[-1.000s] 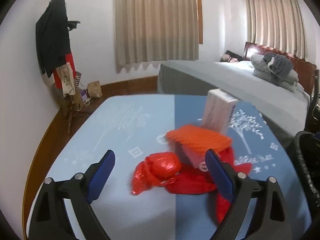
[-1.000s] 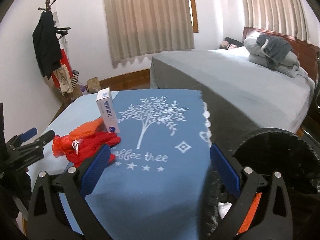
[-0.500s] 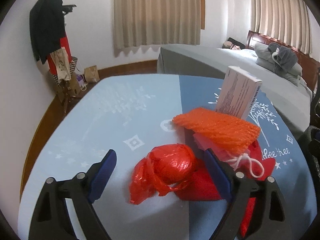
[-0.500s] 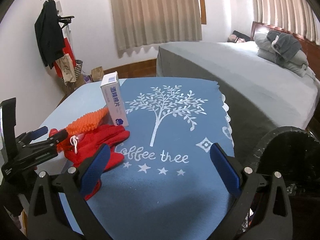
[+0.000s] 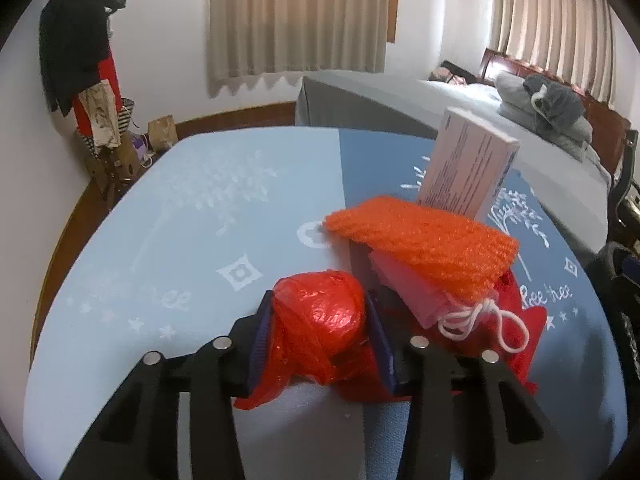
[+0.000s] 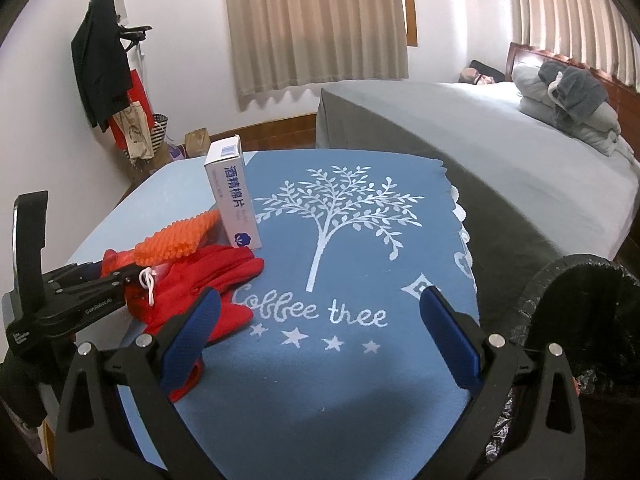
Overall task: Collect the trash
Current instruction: 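Grasp the red plastic bag with the left tool while the right tool grasps the white medicine box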
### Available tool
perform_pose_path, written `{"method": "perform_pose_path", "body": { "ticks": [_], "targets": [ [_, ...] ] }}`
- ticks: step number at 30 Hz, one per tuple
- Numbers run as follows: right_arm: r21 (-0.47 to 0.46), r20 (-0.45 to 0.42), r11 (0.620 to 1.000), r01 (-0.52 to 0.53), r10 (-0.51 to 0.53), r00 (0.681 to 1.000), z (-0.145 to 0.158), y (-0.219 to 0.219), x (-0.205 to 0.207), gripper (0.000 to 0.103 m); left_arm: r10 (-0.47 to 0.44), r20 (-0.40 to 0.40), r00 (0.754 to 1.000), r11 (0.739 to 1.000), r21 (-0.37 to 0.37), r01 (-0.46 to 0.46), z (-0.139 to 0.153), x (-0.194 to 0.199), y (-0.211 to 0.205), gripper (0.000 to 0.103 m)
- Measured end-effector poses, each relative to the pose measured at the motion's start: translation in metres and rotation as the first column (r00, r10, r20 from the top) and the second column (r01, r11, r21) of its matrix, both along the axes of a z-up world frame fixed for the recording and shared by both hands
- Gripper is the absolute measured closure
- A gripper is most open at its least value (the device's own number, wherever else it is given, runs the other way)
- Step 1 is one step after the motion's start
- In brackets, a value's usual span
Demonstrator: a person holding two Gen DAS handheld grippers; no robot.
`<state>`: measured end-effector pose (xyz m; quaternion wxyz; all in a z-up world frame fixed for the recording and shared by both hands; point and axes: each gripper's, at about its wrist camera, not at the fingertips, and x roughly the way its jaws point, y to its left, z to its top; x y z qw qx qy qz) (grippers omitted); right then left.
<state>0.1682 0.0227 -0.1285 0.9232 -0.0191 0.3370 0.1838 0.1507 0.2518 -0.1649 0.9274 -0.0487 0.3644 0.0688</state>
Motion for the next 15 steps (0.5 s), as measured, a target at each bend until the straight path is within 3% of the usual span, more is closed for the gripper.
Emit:
{"method": "perform_pose_path", "body": {
  "ticks": [15],
  "targets": [
    [0.022, 0.031, 1.000, -0.018, 0.017, 0.999, 0.012, 0.017, 0.011, 0.006, 0.045, 0.111, 0.993, 0.999, 0.016, -0.047, 0.037, -0.006, 0.010, 0.060]
  ]
}}
